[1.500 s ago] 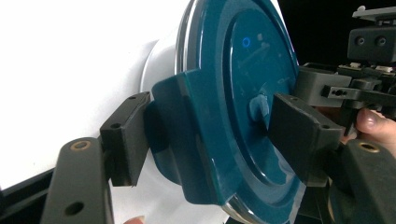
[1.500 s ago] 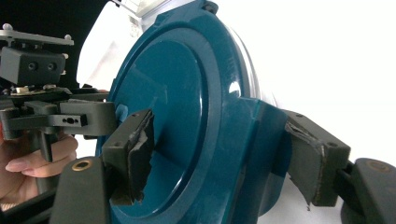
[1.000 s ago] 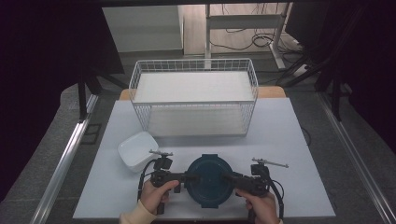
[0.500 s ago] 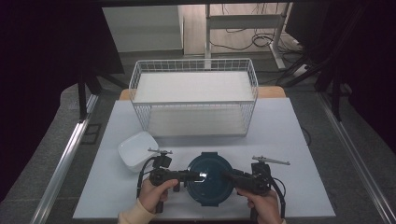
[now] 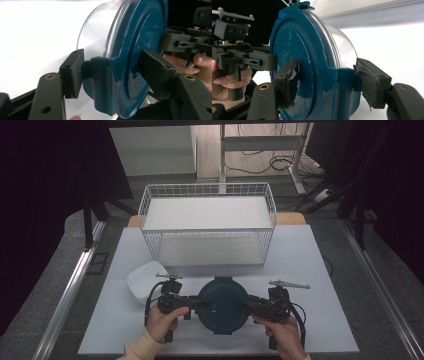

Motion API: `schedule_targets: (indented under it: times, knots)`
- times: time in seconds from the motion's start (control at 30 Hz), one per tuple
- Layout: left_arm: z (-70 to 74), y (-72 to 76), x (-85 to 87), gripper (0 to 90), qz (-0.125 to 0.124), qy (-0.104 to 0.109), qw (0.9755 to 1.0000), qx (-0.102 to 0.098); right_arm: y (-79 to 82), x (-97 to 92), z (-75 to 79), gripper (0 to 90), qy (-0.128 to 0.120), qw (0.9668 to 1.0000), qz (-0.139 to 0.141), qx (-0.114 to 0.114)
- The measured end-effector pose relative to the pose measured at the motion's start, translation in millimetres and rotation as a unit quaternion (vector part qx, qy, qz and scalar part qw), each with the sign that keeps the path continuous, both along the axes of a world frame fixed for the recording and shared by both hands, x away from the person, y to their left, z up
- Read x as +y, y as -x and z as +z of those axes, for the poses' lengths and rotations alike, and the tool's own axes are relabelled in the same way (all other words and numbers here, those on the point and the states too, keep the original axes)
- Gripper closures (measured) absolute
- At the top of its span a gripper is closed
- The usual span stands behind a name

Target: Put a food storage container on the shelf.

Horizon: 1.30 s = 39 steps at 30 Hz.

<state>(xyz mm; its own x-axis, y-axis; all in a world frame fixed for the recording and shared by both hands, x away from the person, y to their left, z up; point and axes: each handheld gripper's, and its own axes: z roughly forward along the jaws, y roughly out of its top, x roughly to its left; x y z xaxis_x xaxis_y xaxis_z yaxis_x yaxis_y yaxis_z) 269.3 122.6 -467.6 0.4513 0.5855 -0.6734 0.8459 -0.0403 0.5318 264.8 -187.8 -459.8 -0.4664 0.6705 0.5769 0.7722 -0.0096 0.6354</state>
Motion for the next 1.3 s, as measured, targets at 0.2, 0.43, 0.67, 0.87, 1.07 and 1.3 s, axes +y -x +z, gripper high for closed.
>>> schedule_targets:
  times: [0.2,0.43,0.67,0.87,1.07,1.3]
  knots:
    - [8.2,-6.7,7.7,37.4,0.008,0.016,0.9998,0.001,-11.8,7.0,17.3,36.7,0.012,0.9995,0.014,-0.024]
    - [25.8,-16.0,16.7,37.4,0.021,0.012,0.9997,-0.007,-27.6,17.1,32.1,36.7,0.008,0.9991,0.023,-0.034]
    - [48.0,-23.3,22.0,37.4,0.028,0.019,0.9992,-0.022,-37.6,20.9,53.0,37.5,0.002,0.998,0.03,-0.055]
    - [62.4,-29.5,25.1,37.4,0.03,0.023,0.9989,-0.029,-45.4,23.2,71.4,38.2,0.004,0.9972,0.035,-0.067]
    - [80.9,-35.2,29.1,37.4,0.031,0.023,0.9984,-0.041,-52.5,26.7,91.3,38.7,0.0,0.996,0.039,-0.08]
    - [103.4,-45.3,34.5,37.4,0.033,0.021,0.9978,-0.054,-61.6,31.0,110.0,38.8,-0.001,0.995,0.042,-0.091]
